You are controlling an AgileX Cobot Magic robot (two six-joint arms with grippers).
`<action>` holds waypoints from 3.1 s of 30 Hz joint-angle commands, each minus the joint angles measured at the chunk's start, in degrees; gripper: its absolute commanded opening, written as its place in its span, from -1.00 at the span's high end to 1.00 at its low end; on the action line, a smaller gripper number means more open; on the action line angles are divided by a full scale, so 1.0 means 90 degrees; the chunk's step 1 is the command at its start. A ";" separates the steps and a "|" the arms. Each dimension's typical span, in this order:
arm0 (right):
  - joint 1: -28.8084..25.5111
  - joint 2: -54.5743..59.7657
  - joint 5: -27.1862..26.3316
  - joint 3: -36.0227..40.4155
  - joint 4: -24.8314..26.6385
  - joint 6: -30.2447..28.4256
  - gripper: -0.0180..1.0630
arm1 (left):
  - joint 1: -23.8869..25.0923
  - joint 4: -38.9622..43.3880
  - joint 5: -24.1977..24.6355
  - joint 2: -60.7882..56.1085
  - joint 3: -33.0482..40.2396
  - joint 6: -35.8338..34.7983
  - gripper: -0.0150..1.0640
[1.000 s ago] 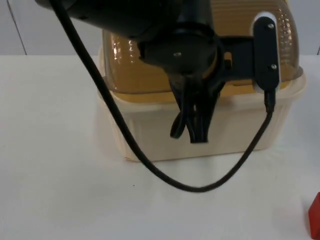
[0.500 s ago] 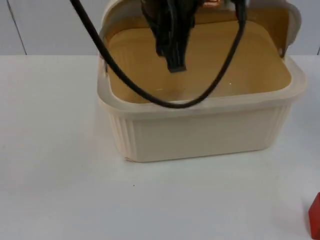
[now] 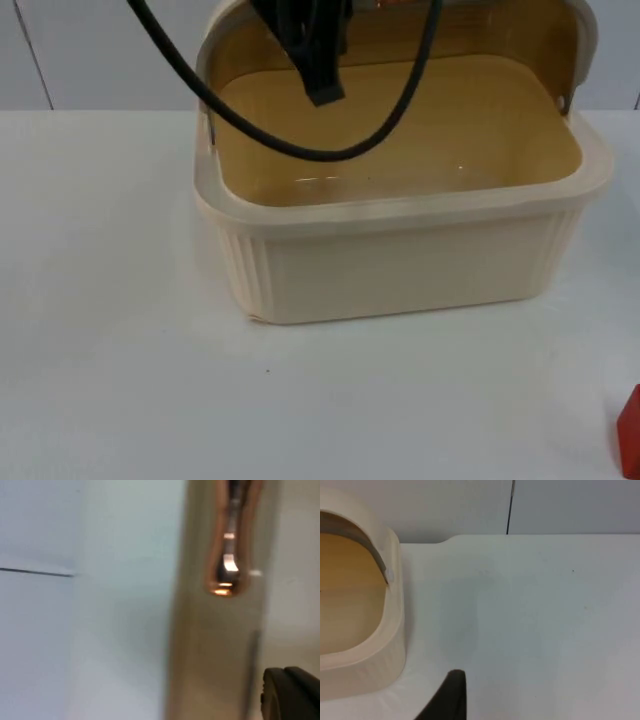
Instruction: Open the box lid with the left hand, place the block into the box with the right hand, then close the box lid with the left hand.
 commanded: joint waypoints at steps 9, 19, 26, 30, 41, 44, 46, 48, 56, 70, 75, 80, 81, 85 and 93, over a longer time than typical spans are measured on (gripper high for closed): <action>0.0028 -0.0002 -0.0042 -0.0059 -0.0016 -0.0025 -0.97 | -0.0070 -0.1648 0.0806 -0.1197 -0.0045 0.0163 0.98; 0.0028 -0.0002 -0.0021 -0.0059 0.0006 -0.0025 -0.97 | 0.0675 -0.1765 0.0059 -0.2518 -0.0033 -0.1662 0.98; 0.0028 -0.0002 0.0020 -0.0059 0.0012 -0.0025 -0.97 | 0.2260 -0.1754 0.0045 -0.3185 0.0267 -0.2932 0.98; 0.0028 -0.0002 0.0007 -0.0059 0.0012 0.0000 -0.97 | 0.3135 -0.1754 -0.0017 -0.3660 0.1086 -0.3453 0.98; 0.0028 -0.0002 -0.0005 -0.0059 -0.0003 0.0024 -0.97 | 0.4030 -0.1575 -0.0501 -0.4681 0.2903 -0.4737 0.79; 0.0028 -0.0002 -0.0017 -0.0059 0.0014 0.0024 -0.97 | 0.3986 -0.1561 -0.0300 -0.4693 0.2903 -0.4737 0.43; 0.0028 -0.0002 -0.0017 -0.0059 0.0014 0.0024 -0.97 | 0.3948 -0.1426 -0.0277 -0.4693 0.2903 -0.4702 -0.25; 0.0028 -0.0002 -0.0017 -0.0059 0.0014 0.0024 -0.97 | 0.3948 -0.1426 -0.0277 -0.4693 0.2903 -0.4702 -0.99; 0.0028 -0.0002 0.0083 -0.0059 0.0028 0.0024 -0.97 | 0.3948 -0.1428 -0.0204 -0.4693 0.2903 -0.4546 -0.97; 0.0028 0.0318 0.0792 -0.0059 0.1502 -0.0401 -0.97 | 0.3521 -0.1209 -0.0225 -0.4697 0.2903 -0.4327 -0.97; 0.0033 0.0755 0.0793 -0.0059 0.1690 -0.0375 -0.92 | 0.3365 -0.1160 -0.0330 -0.4685 0.2903 -0.4342 -0.97; 0.0439 0.1278 0.0922 -0.0033 0.1689 -0.0359 -0.87 | 0.3365 -0.1160 -0.0336 -0.4685 0.2903 -0.4342 -0.97; 0.0643 0.1389 0.0879 0.0001 0.1636 -0.0221 -0.87 | 0.3365 -0.1160 -0.0336 -0.4685 0.2903 -0.4342 -0.97; 0.1620 0.1770 0.0530 0.0265 0.0780 0.0963 -0.87 | 0.3365 -0.1160 -0.0336 -0.4685 0.2903 -0.4342 -0.97; 0.3397 0.2790 -0.0850 0.1290 -0.0939 0.3883 -0.87 | 0.3365 -0.1160 -0.0336 -0.4685 0.2903 -0.4342 -0.97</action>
